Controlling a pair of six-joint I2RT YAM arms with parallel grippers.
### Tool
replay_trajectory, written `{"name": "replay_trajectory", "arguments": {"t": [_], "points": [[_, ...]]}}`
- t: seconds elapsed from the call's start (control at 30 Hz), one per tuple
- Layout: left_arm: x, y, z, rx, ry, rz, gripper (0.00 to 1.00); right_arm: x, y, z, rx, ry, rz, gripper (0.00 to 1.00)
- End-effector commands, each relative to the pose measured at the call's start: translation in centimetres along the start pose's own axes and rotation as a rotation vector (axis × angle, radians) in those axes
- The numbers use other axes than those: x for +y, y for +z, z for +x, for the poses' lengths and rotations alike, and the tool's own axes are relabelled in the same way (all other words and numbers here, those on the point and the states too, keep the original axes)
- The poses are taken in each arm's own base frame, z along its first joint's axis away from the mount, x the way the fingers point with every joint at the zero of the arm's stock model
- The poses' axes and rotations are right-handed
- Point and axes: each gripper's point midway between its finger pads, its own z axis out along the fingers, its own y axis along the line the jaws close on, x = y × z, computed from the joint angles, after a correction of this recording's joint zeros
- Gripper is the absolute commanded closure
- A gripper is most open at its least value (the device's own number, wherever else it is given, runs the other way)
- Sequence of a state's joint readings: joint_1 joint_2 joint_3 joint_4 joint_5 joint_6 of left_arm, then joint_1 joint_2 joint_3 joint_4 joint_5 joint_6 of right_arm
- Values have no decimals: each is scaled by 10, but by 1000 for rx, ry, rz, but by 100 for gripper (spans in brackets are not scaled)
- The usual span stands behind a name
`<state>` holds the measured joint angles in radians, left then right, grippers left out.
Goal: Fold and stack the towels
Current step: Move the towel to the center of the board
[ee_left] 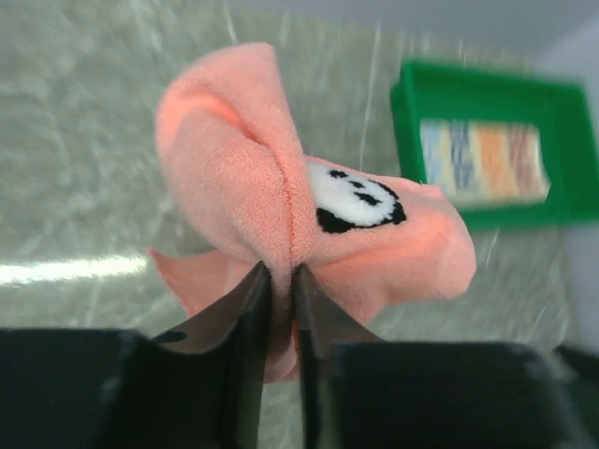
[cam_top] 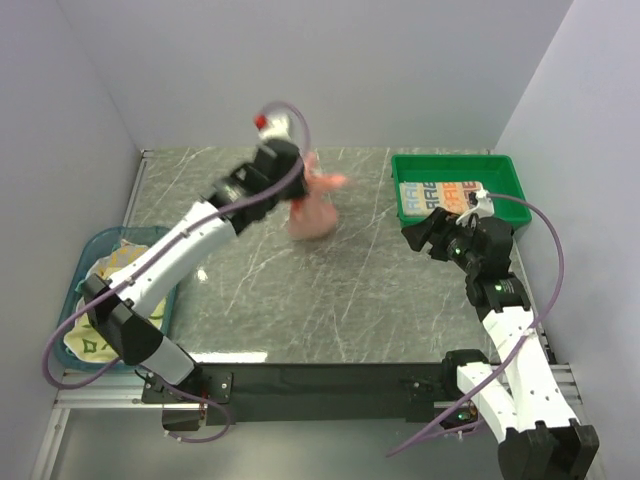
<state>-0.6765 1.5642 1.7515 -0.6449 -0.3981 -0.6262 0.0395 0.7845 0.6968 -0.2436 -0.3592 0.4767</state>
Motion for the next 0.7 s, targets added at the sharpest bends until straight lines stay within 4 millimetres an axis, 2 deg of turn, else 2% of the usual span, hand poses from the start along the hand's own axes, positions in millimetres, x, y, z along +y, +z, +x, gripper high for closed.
{"name": "replay_trajectory", "arguments": {"t": [0.0, 0.03, 0.07, 0.1, 0.13, 0.17, 0.2, 0.23, 0.27, 0.3, 0.33, 0.37, 0.4, 0.43, 0.53, 0.57, 0.6, 0.63, 0.67], "points": [[-15, -6, 82, 148, 106, 125, 75, 1, -4, 1, -12, -55, 15, 14], [-19, -12, 98, 170, 122, 154, 73, 1, -4, 1, -12, -69, 19, 14], [-33, -24, 125, 203, 163, 196, 70, -2, -4, 3, -9, -75, 37, 14], [-26, -29, 156, 251, 214, 196, 60, 2, -5, 5, -4, -90, 27, 14], [-42, -49, 173, 263, 248, 261, 55, 1, -5, 6, -2, -102, 33, 14], [-45, -58, 183, 268, 271, 276, 47, 1, -5, 8, 6, -106, 42, 15], [-41, -66, 199, 292, 285, 286, 33, 4, -4, 13, 25, -115, 29, 15], [-48, -82, 197, 278, 271, 336, 27, 6, -3, 15, 36, -129, 23, 17], [-55, -95, 204, 285, 269, 381, 21, 7, -2, 19, 53, -135, 22, 17], [-49, -101, 219, 320, 244, 393, 13, 6, 1, 24, 77, -140, 27, 18], [-47, -110, 211, 304, 197, 417, 11, 11, 3, 32, 107, -155, 13, 19], [-43, -111, 210, 289, 165, 411, 10, 12, 5, 36, 125, -159, 13, 21], [-26, -105, 217, 277, 138, 348, 9, 6, 12, 45, 163, -157, 34, 22], [-18, -104, 214, 258, 117, 322, 9, 9, 15, 53, 194, -163, 28, 25], [26, -72, 214, 292, 21, 175, 12, -3, 32, 76, 290, -159, 84, 31], [31, -66, 216, 301, 8, 163, 12, -2, 36, 81, 312, -163, 91, 32], [33, -62, 216, 304, 8, 155, 13, -10, 45, 91, 355, -161, 123, 32], [37, -56, 220, 307, 24, 131, 13, -16, 50, 92, 357, -172, 155, 33], [31, -54, 219, 311, 42, 146, 14, -16, 56, 90, 355, -182, 169, 33]]}}
